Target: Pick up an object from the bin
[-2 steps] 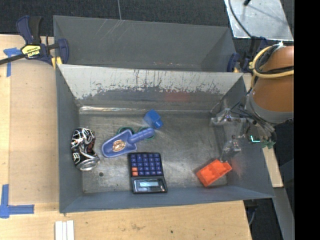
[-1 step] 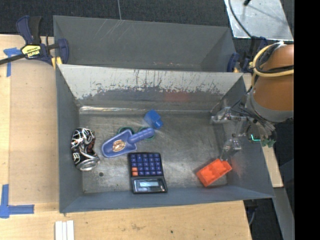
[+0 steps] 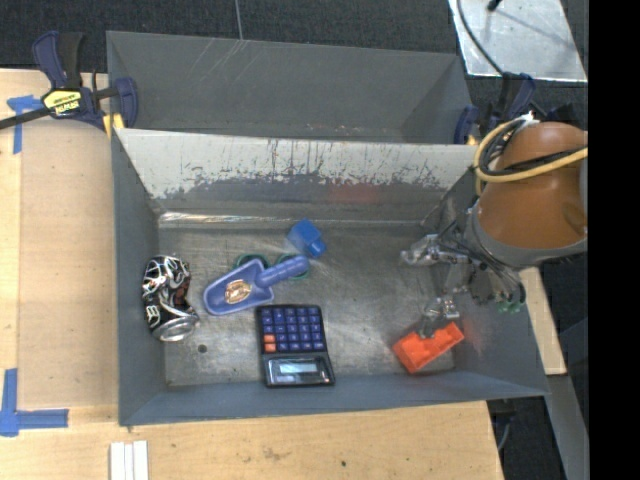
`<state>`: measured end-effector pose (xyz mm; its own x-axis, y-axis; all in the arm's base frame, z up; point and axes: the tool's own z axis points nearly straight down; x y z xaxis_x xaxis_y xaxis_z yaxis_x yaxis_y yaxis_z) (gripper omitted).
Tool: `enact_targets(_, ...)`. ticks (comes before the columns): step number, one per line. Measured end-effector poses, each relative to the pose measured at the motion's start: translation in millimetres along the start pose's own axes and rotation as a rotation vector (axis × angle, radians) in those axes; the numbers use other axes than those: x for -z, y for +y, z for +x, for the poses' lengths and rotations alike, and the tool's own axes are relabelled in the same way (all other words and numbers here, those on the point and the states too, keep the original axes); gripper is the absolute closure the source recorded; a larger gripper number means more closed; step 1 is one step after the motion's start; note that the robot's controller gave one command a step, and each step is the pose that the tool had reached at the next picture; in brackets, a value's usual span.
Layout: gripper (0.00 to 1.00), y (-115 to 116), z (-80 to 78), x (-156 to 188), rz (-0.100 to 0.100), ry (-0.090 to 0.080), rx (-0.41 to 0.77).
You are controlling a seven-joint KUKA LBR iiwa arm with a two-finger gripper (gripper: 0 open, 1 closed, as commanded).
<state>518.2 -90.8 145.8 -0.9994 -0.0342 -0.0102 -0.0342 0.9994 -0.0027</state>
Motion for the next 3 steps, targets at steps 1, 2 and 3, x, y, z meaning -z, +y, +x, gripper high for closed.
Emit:
enact_targets(1, 0.0, 47, 20.5, -46, -0.001, 0.006, 0.029)
enact_targets(2, 0.0, 31, 25.0, -60, -0.008, 0.011, 0.054)
enact_targets(3, 1.0, 23, 27.8, -67, 0.003, 0.012, -0.077)
